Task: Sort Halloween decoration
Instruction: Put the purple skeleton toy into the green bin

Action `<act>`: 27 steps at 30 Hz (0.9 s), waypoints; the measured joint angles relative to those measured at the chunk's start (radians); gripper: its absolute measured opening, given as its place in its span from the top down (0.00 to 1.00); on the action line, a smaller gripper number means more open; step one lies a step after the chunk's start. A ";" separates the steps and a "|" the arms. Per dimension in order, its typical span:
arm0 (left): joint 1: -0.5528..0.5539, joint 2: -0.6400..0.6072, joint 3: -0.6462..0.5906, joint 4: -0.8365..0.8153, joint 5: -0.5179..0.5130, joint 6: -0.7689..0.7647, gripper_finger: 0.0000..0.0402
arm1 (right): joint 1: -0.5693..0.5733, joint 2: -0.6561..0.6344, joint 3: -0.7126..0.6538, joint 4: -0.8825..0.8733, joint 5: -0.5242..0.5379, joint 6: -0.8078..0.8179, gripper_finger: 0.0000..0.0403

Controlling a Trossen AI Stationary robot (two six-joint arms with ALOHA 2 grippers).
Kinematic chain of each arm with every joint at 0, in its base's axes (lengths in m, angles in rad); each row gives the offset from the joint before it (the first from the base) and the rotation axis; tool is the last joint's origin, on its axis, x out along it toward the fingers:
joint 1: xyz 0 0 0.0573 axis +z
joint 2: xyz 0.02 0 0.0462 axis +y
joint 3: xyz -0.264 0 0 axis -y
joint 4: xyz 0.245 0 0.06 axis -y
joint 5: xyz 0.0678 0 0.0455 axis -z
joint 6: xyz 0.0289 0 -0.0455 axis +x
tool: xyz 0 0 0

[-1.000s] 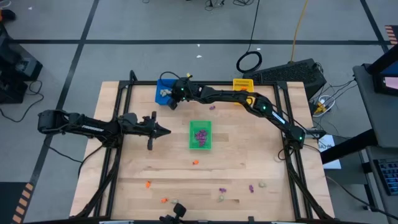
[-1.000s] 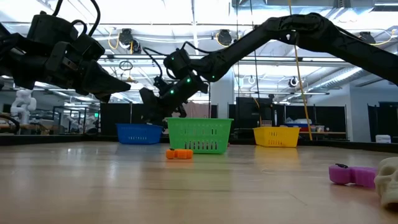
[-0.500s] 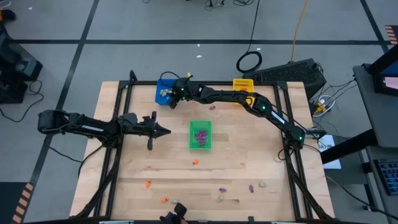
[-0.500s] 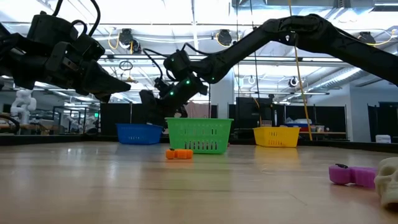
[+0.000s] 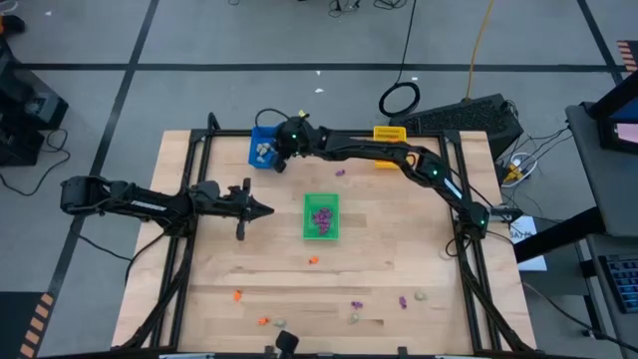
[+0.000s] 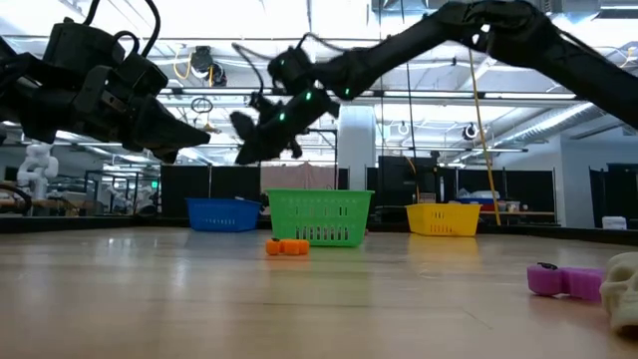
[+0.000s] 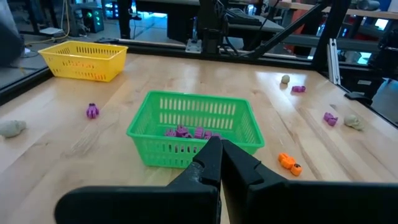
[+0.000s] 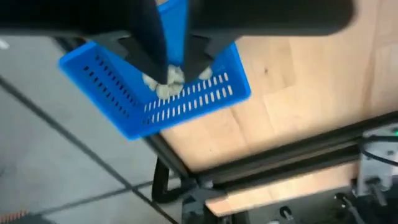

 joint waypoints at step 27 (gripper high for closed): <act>0.001 -0.155 -0.002 0.088 -0.008 0.035 0.98 | 0.176 -0.702 -1.054 0.517 0.011 -0.035 1.00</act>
